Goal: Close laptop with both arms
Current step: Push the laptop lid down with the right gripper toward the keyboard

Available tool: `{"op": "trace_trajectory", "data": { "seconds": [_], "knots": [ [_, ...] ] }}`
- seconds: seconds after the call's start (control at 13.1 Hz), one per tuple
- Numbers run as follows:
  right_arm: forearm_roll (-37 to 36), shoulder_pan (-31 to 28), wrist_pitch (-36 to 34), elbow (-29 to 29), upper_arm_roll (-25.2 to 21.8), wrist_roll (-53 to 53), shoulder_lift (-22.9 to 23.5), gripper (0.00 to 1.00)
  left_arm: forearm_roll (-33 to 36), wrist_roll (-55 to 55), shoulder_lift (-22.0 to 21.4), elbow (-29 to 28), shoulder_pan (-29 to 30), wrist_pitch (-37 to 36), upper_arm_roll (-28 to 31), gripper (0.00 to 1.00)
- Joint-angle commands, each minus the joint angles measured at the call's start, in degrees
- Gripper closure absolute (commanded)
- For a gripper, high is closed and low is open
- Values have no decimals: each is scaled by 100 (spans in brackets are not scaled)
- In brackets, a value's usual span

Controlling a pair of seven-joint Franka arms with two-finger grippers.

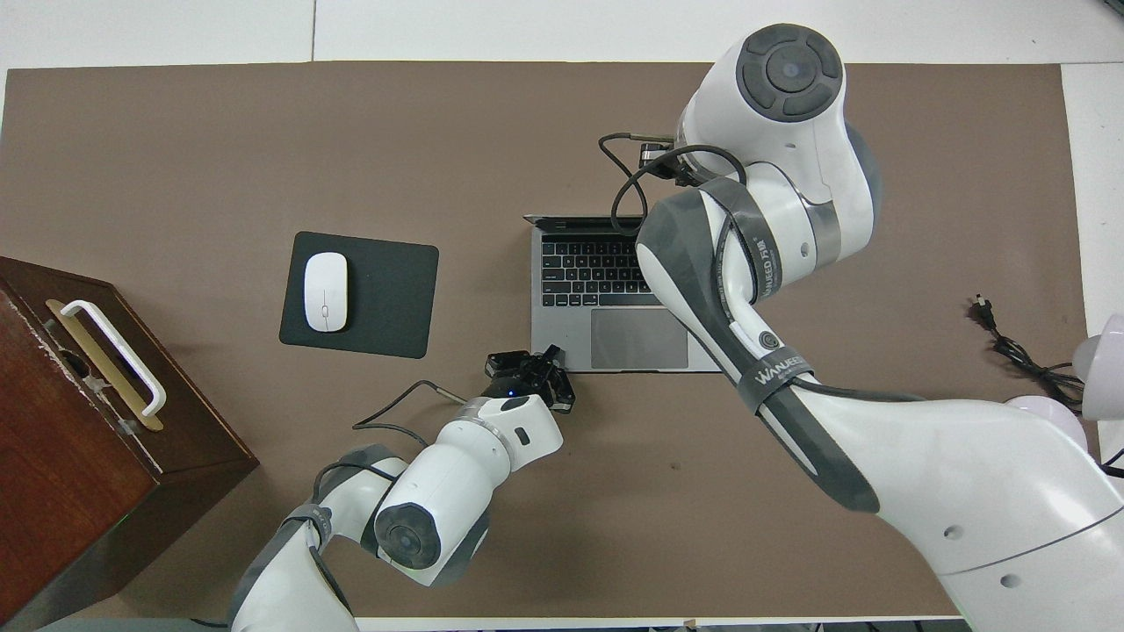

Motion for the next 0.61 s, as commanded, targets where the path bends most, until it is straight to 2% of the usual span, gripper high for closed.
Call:
{"op": "trace_trajectory", "data": {
  "seconds": [0.0, 0.38, 0.53],
  "knots": [
    [86, -46, -14, -272, 28, 124, -175, 100, -9, 245, 218, 64, -24, 108, 77, 100],
    [436, -46, -31, -597, 37, 116, -333, 100, -9, 412, 218, 29, 11, 108, 77, 100],
    [674, -46, -40, -913, 37, 72, -482, 100, -9, 491, 218, 12, 72, 108, 77, 100]
  ]
}}
